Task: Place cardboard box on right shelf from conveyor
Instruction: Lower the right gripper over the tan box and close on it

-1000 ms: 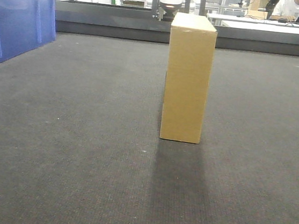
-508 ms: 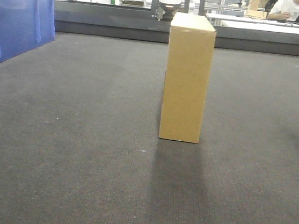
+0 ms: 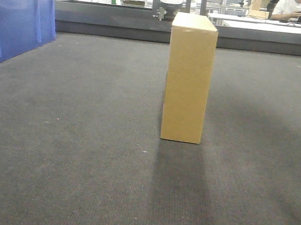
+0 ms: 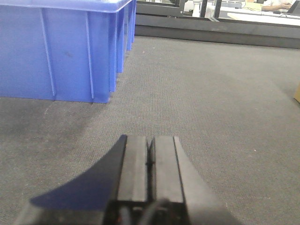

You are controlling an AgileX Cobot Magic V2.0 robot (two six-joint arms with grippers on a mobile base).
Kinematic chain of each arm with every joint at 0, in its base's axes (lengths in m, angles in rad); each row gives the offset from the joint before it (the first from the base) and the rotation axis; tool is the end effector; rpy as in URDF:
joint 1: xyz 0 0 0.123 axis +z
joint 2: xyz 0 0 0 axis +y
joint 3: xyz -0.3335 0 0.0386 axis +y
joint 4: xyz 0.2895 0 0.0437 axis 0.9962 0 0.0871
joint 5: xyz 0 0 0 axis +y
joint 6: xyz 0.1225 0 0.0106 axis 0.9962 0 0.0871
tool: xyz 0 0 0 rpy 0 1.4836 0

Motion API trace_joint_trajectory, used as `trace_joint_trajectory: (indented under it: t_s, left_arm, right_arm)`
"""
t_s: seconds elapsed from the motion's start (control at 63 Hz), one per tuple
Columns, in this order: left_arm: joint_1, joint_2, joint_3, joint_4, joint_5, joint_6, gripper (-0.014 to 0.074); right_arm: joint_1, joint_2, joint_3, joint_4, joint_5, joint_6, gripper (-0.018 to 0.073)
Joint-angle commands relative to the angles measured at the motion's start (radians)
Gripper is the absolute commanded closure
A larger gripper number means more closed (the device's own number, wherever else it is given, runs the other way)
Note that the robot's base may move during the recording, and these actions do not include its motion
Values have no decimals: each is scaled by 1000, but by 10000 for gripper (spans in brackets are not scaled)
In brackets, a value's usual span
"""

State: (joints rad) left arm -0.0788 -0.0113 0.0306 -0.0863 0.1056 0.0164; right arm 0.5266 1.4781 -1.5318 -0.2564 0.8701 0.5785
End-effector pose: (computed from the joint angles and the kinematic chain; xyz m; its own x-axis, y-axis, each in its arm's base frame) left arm 0.0789 -0.0074 0.1912 -0.0432 -0.0662 -0.9969 0.0850 0.9939 -0.0697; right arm 0.3453 0.1731 0.4389 -0.6646 0.0670 -0.7442 -0.1099 0.9764 0.1861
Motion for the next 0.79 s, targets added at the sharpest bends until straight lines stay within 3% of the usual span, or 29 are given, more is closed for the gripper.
trace_joint_trajectory:
  t_s: [0.0,0.27,0.444,0.778]
  left_arm:
    - [0,-11,-3,-5,-92,-5,715]
    - [0,-11,-3,-5,-92,-5,715]
    - [0,-11,-3,-5,-92,-5,715]
    - [0,-11,-3,-5,-92,-5,715]
  right_arm:
    - [28,55,-159,-62,94,77,-73]
    - [89,238,-366,-93,202,135,-73]
    - [89,277,-383,-143,244,163,-73]
    - [83,311,-383,-144,196,207,-73]
